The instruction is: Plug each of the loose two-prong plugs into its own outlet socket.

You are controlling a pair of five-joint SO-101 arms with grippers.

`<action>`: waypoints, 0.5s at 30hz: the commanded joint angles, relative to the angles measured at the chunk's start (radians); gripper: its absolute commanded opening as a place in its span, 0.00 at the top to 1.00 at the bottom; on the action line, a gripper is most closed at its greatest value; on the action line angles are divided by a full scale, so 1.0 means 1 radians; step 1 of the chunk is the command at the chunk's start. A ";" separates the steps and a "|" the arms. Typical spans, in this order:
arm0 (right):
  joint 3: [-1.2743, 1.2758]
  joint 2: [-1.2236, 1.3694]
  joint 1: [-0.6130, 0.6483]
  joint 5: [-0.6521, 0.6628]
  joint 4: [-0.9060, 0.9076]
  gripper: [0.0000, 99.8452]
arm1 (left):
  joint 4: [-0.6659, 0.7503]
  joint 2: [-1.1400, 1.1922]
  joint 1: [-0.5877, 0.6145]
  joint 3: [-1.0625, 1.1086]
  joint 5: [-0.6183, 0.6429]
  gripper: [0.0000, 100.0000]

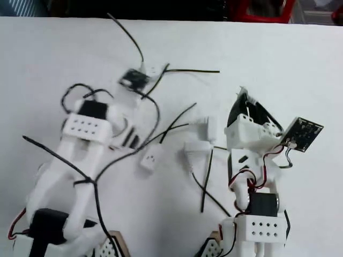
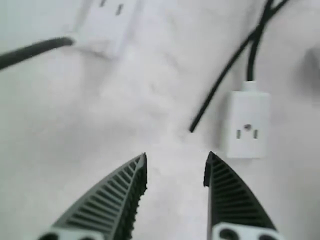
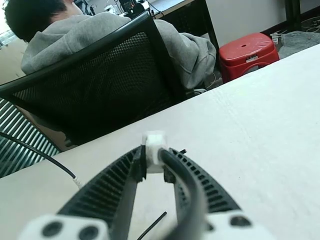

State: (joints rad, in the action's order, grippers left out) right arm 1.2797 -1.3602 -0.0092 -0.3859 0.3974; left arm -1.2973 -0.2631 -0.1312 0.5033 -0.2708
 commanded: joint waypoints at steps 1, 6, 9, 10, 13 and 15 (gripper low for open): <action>-0.008 0.004 -0.004 0.003 -0.016 0.98 | -0.014 -0.004 -0.219 -0.040 0.101 0.80; -0.008 0.004 -0.004 0.003 -0.016 0.98 | 0.038 0.022 -0.366 0.015 0.158 0.80; -0.008 0.004 -0.004 0.003 -0.016 0.98 | 0.129 0.082 -0.383 0.071 0.157 0.80; -0.008 0.004 -0.004 0.003 -0.016 0.98 | 0.160 0.113 -0.377 0.080 0.157 0.80; -0.008 0.004 -0.004 0.003 -0.016 0.98 | 0.215 0.226 -0.331 0.071 0.153 0.80; -0.008 0.004 -0.004 0.003 -0.016 0.98 | 0.206 0.309 -0.300 0.029 0.135 0.80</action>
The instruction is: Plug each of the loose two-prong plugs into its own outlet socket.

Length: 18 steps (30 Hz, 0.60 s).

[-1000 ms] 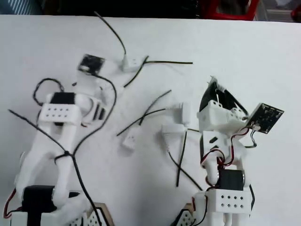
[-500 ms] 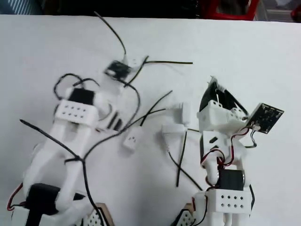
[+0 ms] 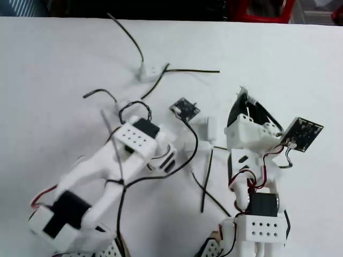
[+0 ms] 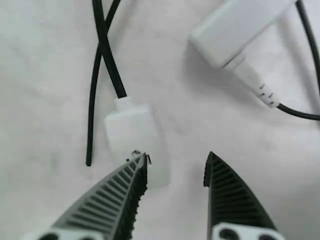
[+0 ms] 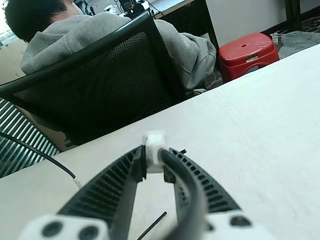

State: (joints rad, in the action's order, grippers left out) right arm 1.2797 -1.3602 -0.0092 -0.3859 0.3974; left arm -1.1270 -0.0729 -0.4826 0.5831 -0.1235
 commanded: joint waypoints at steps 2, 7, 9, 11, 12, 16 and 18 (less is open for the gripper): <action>-0.008 0.004 -0.004 0.003 -0.016 0.98 | -0.029 0.183 0.087 -0.120 -0.061 0.80; -0.008 0.004 -0.004 0.003 -0.016 0.98 | -0.130 0.329 0.282 -0.307 -0.140 0.80; -0.008 0.004 -0.004 0.003 -0.016 0.98 | -0.158 0.378 0.366 -0.382 -0.192 0.80; -0.008 0.004 -0.004 0.003 -0.016 0.98 | -0.189 0.414 0.437 -0.450 -0.230 0.80; -0.008 0.004 -0.004 0.003 -0.016 0.98 | -0.206 0.427 0.466 -0.482 -0.242 0.80; -0.008 0.004 -0.004 0.003 -0.016 0.98 | -0.282 0.447 0.538 -0.591 -0.255 0.80; -0.008 0.004 -0.004 0.003 -0.016 0.98 | -0.328 0.446 0.553 -0.640 -0.255 0.80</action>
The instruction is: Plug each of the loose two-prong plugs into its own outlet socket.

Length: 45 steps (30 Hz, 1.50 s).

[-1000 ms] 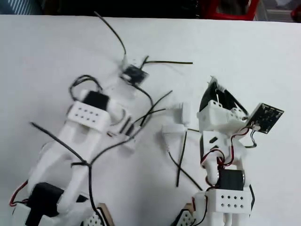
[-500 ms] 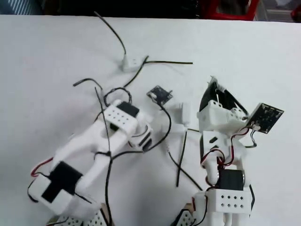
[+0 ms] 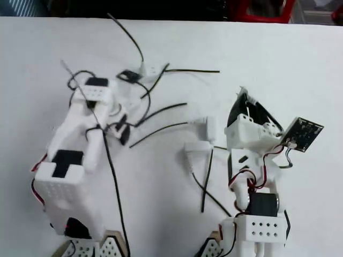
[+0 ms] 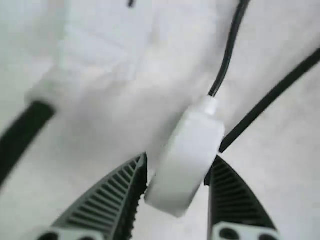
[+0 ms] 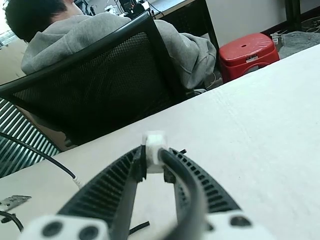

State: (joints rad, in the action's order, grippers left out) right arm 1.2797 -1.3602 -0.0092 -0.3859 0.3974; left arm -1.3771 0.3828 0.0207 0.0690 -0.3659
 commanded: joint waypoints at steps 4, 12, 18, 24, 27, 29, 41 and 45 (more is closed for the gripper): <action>-0.008 0.004 -0.004 0.003 -0.016 0.98 | -0.170 -0.010 0.059 -0.224 -0.014 0.80; -0.008 0.004 -0.004 0.003 -0.016 0.98 | -0.203 -0.001 0.044 -0.252 -0.055 0.79; -0.008 0.004 -0.004 0.003 -0.015 0.98 | -0.110 -0.001 0.093 -0.247 -0.061 0.74; -0.008 0.004 -0.004 0.003 -0.015 0.98 | 0.003 0.058 0.151 -0.252 -0.064 0.73; -0.008 0.004 -0.004 0.005 -0.015 0.98 | 0.041 0.139 0.168 -0.252 -0.140 0.74; -0.008 0.004 -0.004 0.005 -0.015 0.98 | 0.038 0.180 0.185 -0.267 -0.173 0.74; -0.008 0.004 -0.004 0.005 -0.015 0.98 | -0.242 0.186 0.231 -0.644 -0.153 0.74; -0.008 0.004 -0.004 0.005 -0.015 0.98 | -0.407 0.186 0.177 -0.773 -0.153 0.74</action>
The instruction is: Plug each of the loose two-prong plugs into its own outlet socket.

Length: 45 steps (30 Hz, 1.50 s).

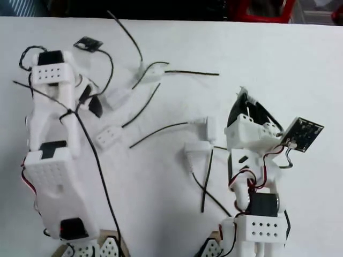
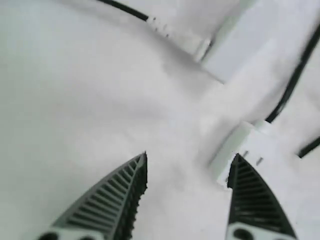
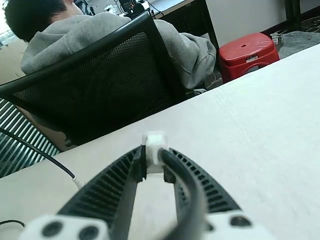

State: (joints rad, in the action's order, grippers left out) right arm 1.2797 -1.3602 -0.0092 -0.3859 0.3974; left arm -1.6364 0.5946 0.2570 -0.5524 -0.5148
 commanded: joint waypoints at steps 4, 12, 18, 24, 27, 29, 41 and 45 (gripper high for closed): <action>-0.008 0.004 -0.004 0.005 -0.015 0.98 | -0.149 -0.027 -0.101 -0.106 -0.005 0.74; -0.008 0.004 -0.004 0.005 -0.015 0.98 | -0.147 -0.030 -0.136 0.054 -0.057 0.74; -0.005 0.004 0.028 0.037 -0.016 0.98 | -0.106 -0.028 -0.134 0.144 -0.071 0.74; 0.015 0.004 0.050 0.068 -0.024 0.98 | 0.021 -0.028 -0.136 0.311 -0.152 0.74; 0.017 0.002 0.050 0.068 -0.024 0.98 | 0.069 -0.028 -0.136 0.368 -0.161 0.74; 0.017 0.002 0.050 0.068 -0.031 0.98 | 0.114 -0.028 -0.137 0.396 -0.155 0.78; 0.018 0.002 0.050 0.072 -0.038 0.98 | 0.141 -0.028 -0.364 0.404 -0.048 0.89; 0.018 0.002 0.050 0.072 -0.038 0.98 | 0.143 -0.028 -0.446 0.404 -0.012 0.89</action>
State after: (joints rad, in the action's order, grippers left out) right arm 1.3057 -1.3587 0.0322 -0.3230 0.3790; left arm -1.5106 0.5946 -0.0913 -0.1504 -0.5731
